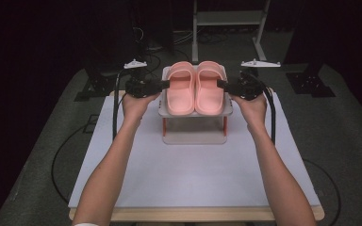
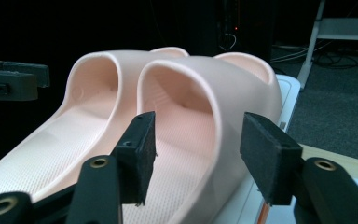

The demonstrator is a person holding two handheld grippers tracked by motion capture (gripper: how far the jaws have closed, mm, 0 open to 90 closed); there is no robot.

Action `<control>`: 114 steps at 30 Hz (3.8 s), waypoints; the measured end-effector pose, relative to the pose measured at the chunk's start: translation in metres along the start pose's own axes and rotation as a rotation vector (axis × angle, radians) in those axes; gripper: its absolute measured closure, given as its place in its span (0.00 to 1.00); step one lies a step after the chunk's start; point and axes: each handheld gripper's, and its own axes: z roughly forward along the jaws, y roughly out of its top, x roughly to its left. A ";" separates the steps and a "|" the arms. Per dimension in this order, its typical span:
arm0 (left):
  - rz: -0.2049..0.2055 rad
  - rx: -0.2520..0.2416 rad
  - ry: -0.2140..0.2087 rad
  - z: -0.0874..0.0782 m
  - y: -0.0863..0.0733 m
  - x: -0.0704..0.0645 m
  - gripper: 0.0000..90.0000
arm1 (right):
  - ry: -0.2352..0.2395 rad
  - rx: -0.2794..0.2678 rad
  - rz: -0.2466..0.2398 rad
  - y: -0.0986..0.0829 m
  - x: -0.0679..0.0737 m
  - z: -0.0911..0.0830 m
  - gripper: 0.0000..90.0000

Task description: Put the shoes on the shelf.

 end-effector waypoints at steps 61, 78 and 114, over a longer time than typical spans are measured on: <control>0.059 -0.067 -0.103 -0.041 -0.041 -0.032 0.42 | 0.059 -0.010 -0.022 -0.056 -0.001 -0.045 0.39; 0.052 -0.075 -0.116 -0.051 -0.061 -0.042 0.38 | 0.089 0.002 -0.026 -0.072 0.008 -0.054 0.36; 0.076 -0.075 -0.120 -0.066 -0.100 -0.060 0.30 | 0.082 -0.012 -0.006 -0.120 0.005 -0.085 0.33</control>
